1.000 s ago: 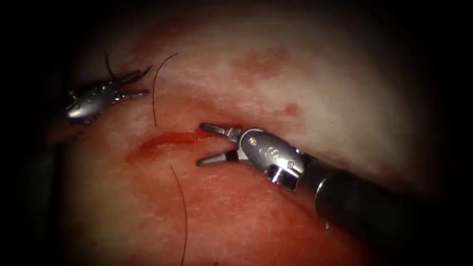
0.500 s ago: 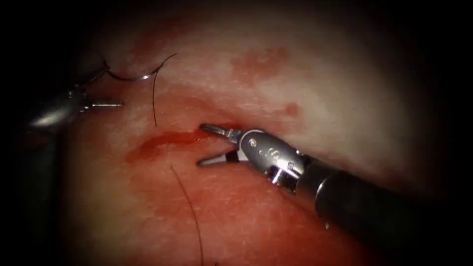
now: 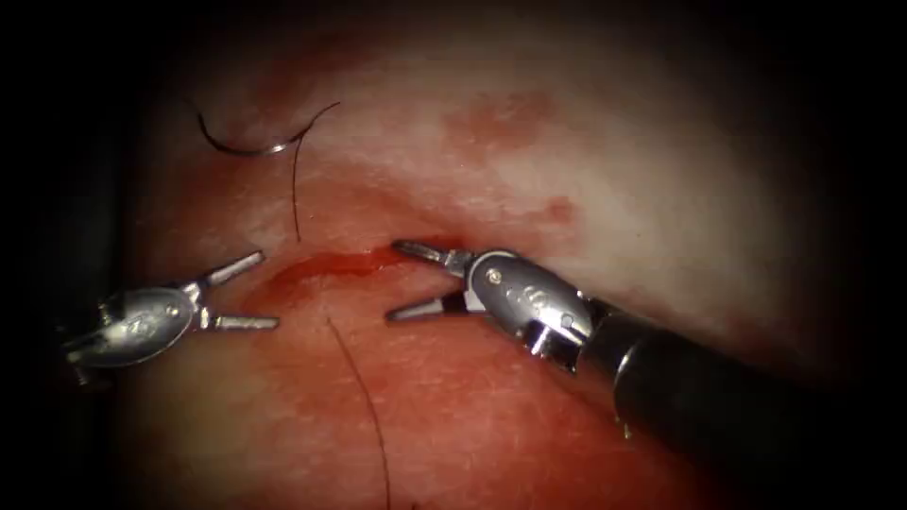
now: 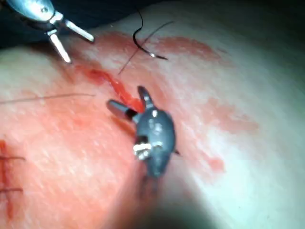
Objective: Wound Closure
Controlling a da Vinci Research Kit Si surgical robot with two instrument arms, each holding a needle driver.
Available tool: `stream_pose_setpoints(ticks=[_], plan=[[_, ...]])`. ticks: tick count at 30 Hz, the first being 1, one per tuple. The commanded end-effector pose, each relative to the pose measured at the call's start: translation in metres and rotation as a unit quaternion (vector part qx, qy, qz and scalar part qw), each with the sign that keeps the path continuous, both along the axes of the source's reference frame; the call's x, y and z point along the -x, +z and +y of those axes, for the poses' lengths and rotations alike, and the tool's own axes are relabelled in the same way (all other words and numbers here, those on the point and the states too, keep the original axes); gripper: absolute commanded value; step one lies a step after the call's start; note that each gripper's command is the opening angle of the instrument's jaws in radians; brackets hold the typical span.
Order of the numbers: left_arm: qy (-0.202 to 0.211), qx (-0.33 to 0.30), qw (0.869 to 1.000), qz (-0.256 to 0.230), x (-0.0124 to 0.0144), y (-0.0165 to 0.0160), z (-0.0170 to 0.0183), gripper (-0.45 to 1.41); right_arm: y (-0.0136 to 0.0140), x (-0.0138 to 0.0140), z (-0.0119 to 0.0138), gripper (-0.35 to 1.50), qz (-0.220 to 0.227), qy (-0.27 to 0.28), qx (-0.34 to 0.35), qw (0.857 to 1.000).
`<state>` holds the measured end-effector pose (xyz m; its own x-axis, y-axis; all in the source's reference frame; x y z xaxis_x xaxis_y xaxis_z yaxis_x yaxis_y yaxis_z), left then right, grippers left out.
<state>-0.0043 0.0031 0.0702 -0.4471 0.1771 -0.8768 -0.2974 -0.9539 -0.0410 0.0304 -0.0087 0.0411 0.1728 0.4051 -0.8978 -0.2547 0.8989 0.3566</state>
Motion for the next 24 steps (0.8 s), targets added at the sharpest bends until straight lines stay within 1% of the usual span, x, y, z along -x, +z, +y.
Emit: stream_pose_setpoints(ticks=[1,6,9,15,24], plan=[[0.008,0.006,1.0,0.006,0.0012,0.0005,-0.0005,0.24,0.0004,-0.0007,0.0003,1.21,0.001,-0.001,0.001,1.0],[0.047,0.047,0.998,0.022,0.004,-0.0003,-0.0031,0.24,0.0004,-0.0005,0.0004,1.21,0.002,-0.001,0.001,1.0],[0.059,0.07,0.995,0.025,0.0049,-0.0008,-0.0042,0.24,0.0005,-0.0004,0.0004,1.21,0.001,-0.001,0.001,1.0],[0.088,0.108,0.99,0.017,0.0068,-0.0026,-0.0057,0.24,0.0006,-0.0004,0.0005,1.21,0.001,-0.001,0.001,1.0],[0.104,0.164,0.981,-0.019,0.0103,-0.0068,-0.0077,0.29,0.0011,0.0,0.0006,1.2,0.001,-0.002,0.002,1.0]])
